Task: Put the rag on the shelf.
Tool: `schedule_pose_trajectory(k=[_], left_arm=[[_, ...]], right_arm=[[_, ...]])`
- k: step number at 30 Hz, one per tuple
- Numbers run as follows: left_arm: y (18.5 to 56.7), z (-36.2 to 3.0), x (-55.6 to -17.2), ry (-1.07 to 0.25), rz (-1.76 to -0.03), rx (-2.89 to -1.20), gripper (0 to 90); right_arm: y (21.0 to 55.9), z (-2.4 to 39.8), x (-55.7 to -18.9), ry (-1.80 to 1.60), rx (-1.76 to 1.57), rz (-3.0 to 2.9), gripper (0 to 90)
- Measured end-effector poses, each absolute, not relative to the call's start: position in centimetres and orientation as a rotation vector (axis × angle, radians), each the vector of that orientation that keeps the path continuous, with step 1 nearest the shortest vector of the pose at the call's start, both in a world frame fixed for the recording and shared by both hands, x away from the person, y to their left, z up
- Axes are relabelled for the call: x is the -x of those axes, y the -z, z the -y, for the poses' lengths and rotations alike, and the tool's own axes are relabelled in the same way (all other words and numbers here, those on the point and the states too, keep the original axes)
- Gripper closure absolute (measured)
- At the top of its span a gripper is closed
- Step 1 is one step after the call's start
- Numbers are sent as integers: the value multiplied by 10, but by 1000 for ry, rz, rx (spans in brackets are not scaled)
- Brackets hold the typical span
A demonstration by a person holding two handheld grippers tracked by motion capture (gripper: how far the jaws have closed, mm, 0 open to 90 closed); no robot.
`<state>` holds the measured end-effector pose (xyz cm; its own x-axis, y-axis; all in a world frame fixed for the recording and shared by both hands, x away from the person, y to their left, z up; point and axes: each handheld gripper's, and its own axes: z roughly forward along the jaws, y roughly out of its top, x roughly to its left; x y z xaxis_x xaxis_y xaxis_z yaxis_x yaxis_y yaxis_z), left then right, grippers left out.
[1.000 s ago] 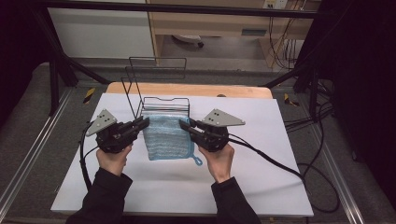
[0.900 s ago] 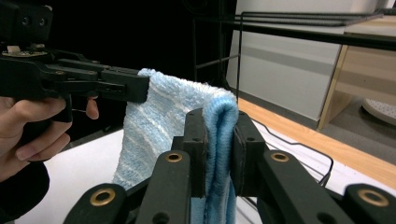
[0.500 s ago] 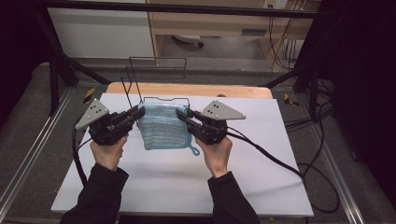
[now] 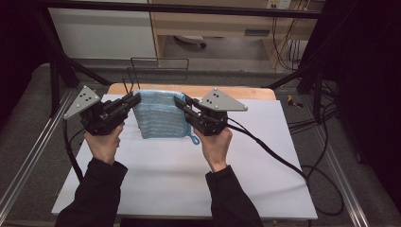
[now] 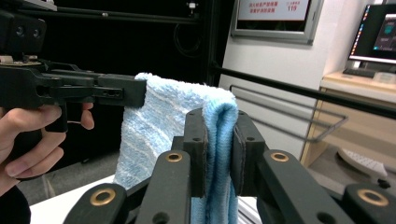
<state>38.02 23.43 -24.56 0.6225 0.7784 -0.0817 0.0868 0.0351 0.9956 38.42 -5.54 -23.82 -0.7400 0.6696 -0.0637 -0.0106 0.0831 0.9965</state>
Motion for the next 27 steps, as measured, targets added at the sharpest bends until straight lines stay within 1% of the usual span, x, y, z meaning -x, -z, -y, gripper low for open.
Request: schedule_pose_trajectory(k=[27], left_arm=[[193, -244, -409, -693, -766, -1359, 818]], right_arm=[[186, 39, -419, -1754, -618, -1738, 791]])
